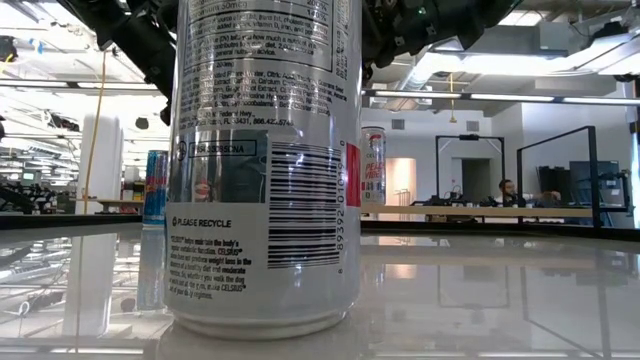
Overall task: Place canned beverage on shelf
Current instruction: Put the top white and yellow soda can on the shelf
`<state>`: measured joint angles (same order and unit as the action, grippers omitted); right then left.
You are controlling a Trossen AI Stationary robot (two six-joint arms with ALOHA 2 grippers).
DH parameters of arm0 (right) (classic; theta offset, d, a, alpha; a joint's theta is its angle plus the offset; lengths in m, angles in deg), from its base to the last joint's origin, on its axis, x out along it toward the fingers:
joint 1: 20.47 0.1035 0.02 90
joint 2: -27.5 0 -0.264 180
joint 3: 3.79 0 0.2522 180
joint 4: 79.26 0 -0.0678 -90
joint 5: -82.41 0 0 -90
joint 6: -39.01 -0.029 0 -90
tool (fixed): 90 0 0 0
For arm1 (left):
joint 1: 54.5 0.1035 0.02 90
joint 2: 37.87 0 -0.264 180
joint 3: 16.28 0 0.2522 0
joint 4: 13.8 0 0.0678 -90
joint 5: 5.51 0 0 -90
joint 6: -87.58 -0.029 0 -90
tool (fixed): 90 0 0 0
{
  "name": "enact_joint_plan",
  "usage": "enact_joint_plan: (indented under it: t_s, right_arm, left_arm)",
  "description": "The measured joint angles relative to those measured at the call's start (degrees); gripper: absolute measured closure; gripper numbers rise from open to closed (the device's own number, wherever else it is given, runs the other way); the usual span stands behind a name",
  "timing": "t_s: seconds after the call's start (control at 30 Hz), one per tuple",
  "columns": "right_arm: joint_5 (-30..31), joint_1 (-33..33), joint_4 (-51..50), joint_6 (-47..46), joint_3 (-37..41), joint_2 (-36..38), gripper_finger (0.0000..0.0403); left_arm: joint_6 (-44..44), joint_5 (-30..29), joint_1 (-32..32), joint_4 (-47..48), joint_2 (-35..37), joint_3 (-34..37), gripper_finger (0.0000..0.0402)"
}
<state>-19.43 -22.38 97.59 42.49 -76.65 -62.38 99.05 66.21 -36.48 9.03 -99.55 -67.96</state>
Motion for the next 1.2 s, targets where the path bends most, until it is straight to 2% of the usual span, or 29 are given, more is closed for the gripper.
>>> enact_joint_plan:
  t_s: [0.17,0.33,0.43,0.53,0.93,1.1,1.2]
  right_arm:
    - [0.0,0.0,-0.4,0.0,0.0,0.0,0.0283]
    - [0.0,0.0,-0.6,0.0,0.0,0.0,0.0283]
    - [0.0,0.0,-1.2,0.0,0.0,0.0,0.0283]
    - [0.0,0.0,-1.7,0.0,0.0,0.0,0.0283]
    - [0.0,0.0,-2.6,0.0,0.0,0.0,0.0283]
    - [0.0,0.0,-2.7,0.0,0.0,0.0,0.0283]
    - [0.0,0.0,-2.7,0.0,0.0,0.0,0.0283]
  left_arm:
    - [-7.1,5.3,0.0,3.0,0.0,-4.9,0.0023]
    - [-18.2,10.7,0.0,10.4,0.0,-10.3,0.0023]
    - [-25.2,13.1,0.0,13.1,0.0,-11.3,0.0023]
    - [-28.3,14.5,0.1,12.9,0.0,-10.4,0.0023]
    - [-27.2,15.2,7.0,12.5,-0.3,-8.4,0.0023]
    - [-26.2,22.3,9.8,14.4,-0.3,-8.3,0.0023]
    - [-25.5,23.4,10.4,14.6,-0.3,-8.3,0.0023]
